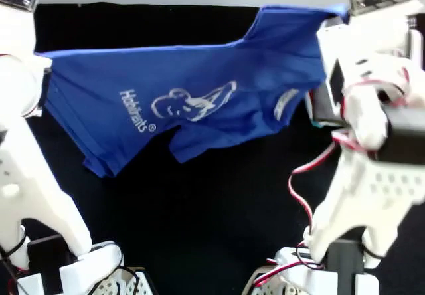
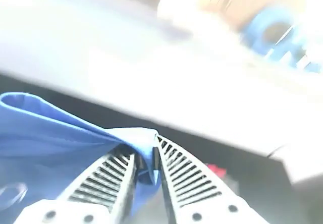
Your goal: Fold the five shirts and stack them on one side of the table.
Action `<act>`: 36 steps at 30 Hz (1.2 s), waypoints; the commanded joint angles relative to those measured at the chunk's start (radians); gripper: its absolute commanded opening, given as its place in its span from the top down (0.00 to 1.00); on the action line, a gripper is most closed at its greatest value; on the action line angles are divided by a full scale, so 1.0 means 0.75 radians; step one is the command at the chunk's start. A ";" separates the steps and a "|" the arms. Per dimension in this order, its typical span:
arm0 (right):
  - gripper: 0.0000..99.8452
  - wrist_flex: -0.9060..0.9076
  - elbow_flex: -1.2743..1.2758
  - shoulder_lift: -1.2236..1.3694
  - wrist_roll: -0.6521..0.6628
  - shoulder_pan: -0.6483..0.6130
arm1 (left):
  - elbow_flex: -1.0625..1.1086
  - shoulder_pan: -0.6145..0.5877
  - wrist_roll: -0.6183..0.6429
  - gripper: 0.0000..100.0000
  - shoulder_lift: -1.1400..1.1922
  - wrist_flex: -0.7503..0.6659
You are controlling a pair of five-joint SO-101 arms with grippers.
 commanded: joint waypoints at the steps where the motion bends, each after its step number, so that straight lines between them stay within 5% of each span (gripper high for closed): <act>1: 0.99 -0.019 -0.206 -0.044 0.018 0.024 | -0.132 -0.032 0.014 0.99 -0.042 0.004; 16: 0.99 -0.232 -0.582 -0.048 0.020 0.134 | -0.443 -0.107 0.014 0.99 -0.038 0.006; 36: 0.99 -0.073 -0.613 -0.357 0.018 0.130 | -0.422 -0.099 0.016 0.99 -0.367 0.025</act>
